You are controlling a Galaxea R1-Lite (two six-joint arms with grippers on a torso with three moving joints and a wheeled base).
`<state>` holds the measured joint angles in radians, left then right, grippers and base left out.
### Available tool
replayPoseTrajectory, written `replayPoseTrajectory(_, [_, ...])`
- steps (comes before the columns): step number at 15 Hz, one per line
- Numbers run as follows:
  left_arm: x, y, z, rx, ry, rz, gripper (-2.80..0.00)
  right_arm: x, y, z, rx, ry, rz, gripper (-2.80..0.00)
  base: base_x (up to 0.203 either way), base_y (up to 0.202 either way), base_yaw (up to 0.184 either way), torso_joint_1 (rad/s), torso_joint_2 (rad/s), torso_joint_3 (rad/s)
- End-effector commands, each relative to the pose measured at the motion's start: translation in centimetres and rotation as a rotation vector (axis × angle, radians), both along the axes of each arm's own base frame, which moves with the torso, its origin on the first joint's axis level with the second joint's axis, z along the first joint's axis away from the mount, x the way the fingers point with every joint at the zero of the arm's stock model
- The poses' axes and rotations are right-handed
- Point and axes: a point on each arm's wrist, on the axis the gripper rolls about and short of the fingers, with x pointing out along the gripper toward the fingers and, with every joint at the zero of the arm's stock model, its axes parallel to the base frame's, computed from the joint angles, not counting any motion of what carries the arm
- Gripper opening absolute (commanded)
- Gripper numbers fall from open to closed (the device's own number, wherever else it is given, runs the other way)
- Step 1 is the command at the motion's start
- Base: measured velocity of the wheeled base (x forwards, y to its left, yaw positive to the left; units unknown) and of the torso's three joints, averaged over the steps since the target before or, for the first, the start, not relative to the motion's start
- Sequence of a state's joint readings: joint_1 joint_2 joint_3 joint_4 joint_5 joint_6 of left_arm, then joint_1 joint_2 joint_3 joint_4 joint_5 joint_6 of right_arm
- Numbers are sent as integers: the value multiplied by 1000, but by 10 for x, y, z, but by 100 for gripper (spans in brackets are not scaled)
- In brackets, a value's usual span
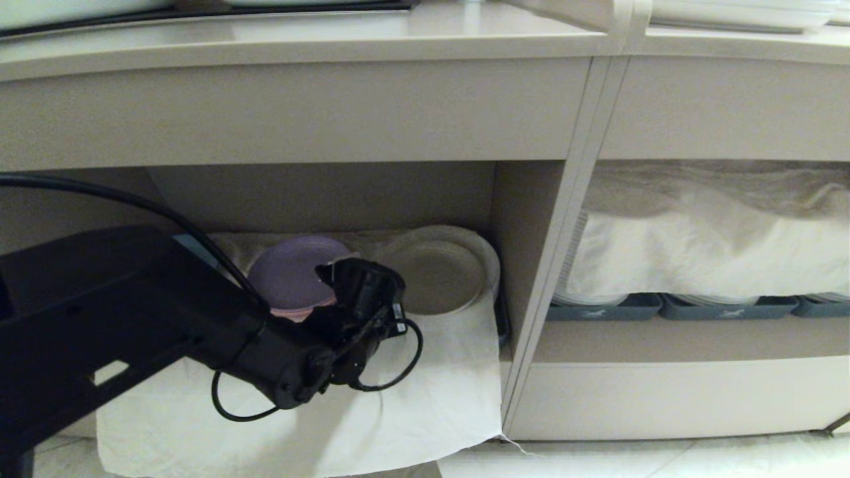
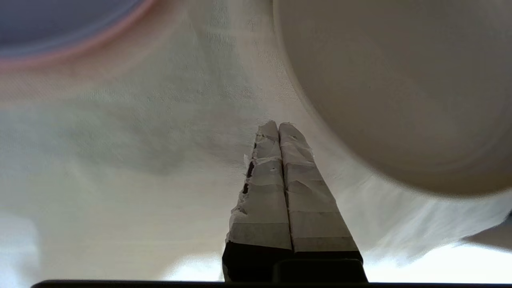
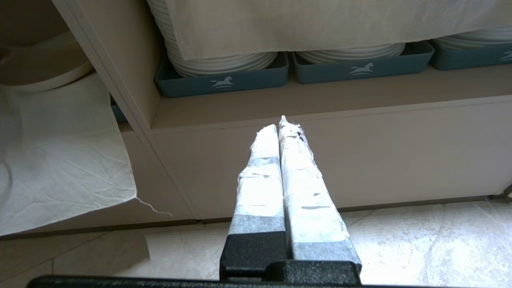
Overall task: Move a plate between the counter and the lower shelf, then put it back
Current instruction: Pick up the plate in the cupboard
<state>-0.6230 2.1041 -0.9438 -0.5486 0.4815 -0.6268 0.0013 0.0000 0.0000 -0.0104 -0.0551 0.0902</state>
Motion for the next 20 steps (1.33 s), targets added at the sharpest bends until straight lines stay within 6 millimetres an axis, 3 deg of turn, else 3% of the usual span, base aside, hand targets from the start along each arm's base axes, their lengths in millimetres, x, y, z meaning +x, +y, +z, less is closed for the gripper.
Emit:
replayPoseTrajectory(1, [5, -5, 3, -48, 12, 32, -280, 0, 0, 0, 0, 0, 0, -280, 0, 0, 0, 0, 0, 0])
replayPoseTrajectory(13, [12, -17, 9, -144, 12, 29, -280, 0, 0, 0, 0, 0, 0, -280, 0, 0, 0, 0, 0, 0])
replayPoseTrajectory(20, [23, -25, 29, -227, 98, 70, -280, 0, 0, 0, 0, 0, 0, -280, 0, 0, 0, 0, 0, 0])
